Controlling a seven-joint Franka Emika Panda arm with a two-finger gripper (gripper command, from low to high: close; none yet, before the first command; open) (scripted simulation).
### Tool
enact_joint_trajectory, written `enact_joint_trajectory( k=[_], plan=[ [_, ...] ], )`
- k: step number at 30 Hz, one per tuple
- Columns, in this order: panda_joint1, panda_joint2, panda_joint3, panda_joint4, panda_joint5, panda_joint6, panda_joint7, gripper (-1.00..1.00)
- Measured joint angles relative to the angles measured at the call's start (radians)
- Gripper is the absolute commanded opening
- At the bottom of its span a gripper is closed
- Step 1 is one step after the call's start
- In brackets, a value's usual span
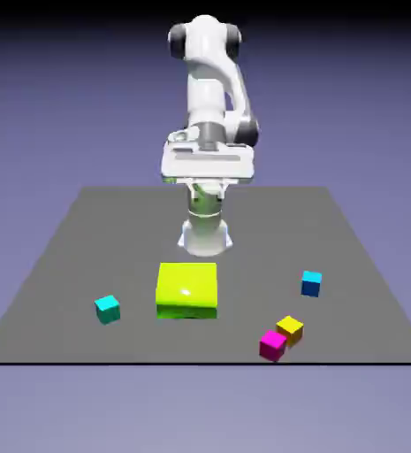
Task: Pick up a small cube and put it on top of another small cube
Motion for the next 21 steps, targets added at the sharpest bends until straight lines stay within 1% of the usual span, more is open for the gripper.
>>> enact_joint_trajectory(
  k=[21],
  plan=[
    [0.126,0.761,-0.516,0.347,-0.113,-0.437,-0.708,0.00]
  ],
)
